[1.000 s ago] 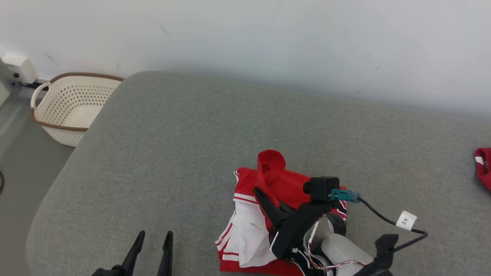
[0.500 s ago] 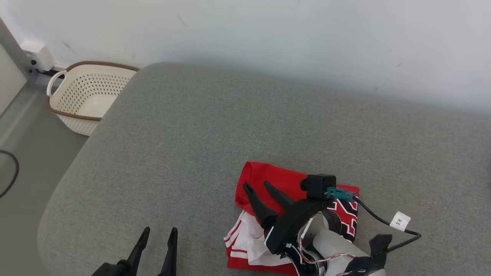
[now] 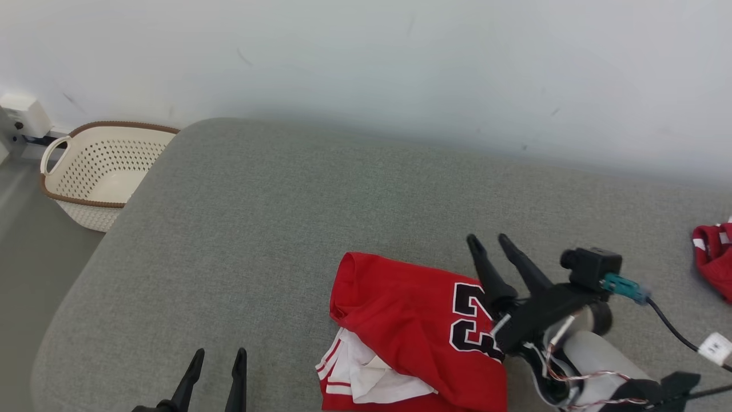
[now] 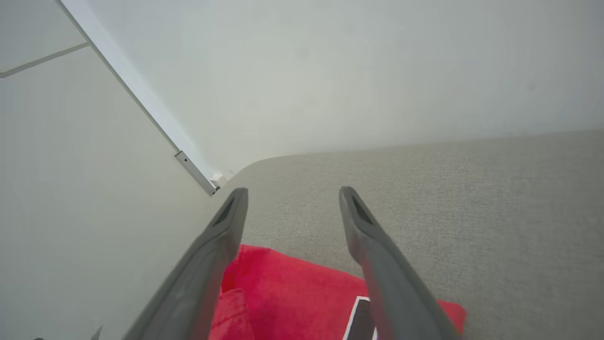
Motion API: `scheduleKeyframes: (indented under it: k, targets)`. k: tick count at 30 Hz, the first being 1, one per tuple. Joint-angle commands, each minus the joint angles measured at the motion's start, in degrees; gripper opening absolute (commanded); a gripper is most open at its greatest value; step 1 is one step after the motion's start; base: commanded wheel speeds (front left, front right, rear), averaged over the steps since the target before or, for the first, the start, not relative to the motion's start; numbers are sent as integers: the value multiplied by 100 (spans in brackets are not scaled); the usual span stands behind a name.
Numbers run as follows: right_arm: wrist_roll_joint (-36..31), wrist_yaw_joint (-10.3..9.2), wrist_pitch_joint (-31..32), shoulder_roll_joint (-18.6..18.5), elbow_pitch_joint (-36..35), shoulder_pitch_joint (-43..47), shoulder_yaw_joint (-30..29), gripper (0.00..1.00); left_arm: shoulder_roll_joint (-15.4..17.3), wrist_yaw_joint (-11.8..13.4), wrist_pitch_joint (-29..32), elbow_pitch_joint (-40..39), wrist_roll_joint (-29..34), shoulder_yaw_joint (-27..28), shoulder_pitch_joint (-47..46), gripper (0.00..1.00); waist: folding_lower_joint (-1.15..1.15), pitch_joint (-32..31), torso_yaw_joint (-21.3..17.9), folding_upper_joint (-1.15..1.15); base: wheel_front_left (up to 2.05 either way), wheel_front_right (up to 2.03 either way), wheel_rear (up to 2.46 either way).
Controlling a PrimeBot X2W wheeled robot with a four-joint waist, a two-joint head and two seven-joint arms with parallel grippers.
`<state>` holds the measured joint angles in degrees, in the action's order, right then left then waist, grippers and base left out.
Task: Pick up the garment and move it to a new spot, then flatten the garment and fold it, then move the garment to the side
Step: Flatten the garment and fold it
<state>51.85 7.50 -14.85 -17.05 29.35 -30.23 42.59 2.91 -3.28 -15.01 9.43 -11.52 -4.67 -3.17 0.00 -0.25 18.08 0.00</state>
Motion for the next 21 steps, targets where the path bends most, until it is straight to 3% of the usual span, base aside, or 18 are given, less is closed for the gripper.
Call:
scheduleKeyframes:
  k: [1, 11, 12, 13, 14, 21]
  targets:
    - [-165, -2, -26, -116, 36, 106, -41, 100, 3, -10, -24, -17, 38, 26, 108, 100, 0, -18, -25, 0, 0, 0, 0]
    - [-959, -2, -33, -53, 474, 449, -202, 100, 4, -32, -24, -95, 52, 113, 70, 100, 0, 94, -37, 0, 0, 0, 0]
    - [-1043, -2, -34, -19, 562, 406, -181, 96, 3, -29, -24, -105, 44, 110, 51, 100, 0, 120, -32, 0, 0, 0, 0]
    - [-1087, -2, -33, 52, 655, 389, -163, 30, 3, -24, -24, -116, 36, 103, 34, 100, 0, 142, -26, 0, 0, 0, 0]
    - [-1105, -2, -34, 121, 732, 380, -155, 0, 4, -21, -24, -126, 31, 99, 24, 100, 0, 173, -19, 0, 0, 0, 0]
    - [-1732, -2, -36, 293, 1206, 112, -95, 0, 3, -9, -24, -172, 25, 79, -48, 100, 0, 335, 37, 0, 0, 0, 0]
